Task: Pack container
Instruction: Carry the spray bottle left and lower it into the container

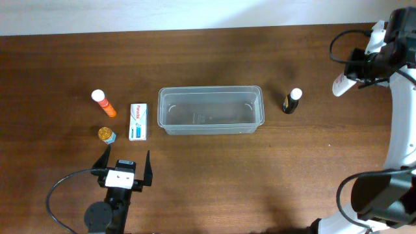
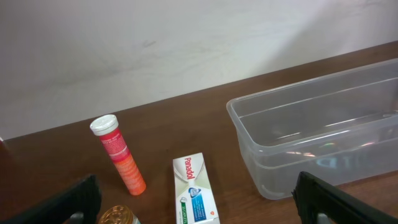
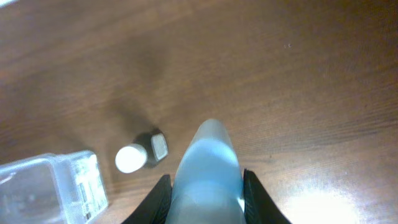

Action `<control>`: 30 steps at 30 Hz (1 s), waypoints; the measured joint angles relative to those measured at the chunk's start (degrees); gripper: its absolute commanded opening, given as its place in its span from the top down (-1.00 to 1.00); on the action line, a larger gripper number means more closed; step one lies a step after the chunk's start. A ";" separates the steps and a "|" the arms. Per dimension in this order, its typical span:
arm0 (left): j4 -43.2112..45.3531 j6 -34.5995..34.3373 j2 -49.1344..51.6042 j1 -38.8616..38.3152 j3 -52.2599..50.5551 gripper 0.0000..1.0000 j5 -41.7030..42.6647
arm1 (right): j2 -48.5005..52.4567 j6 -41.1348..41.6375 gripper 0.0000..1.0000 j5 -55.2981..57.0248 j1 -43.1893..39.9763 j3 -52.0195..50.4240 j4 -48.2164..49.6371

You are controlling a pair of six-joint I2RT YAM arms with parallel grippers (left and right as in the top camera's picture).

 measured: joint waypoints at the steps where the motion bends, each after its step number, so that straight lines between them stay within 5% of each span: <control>1: -0.02 0.00 0.00 0.00 0.00 -0.99 0.00 | -0.02 -0.02 0.58 0.02 0.72 2.16 -1.64; 16: -0.02 0.02 0.00 0.00 0.00 -0.99 0.00 | -0.07 4.46 0.57 1.75 26.18 6.03 -3.54; 30: -0.02 0.00 0.00 0.00 0.00 -0.99 0.00 | 3.58 11.82 0.56 5.49 36.41 6.03 -5.44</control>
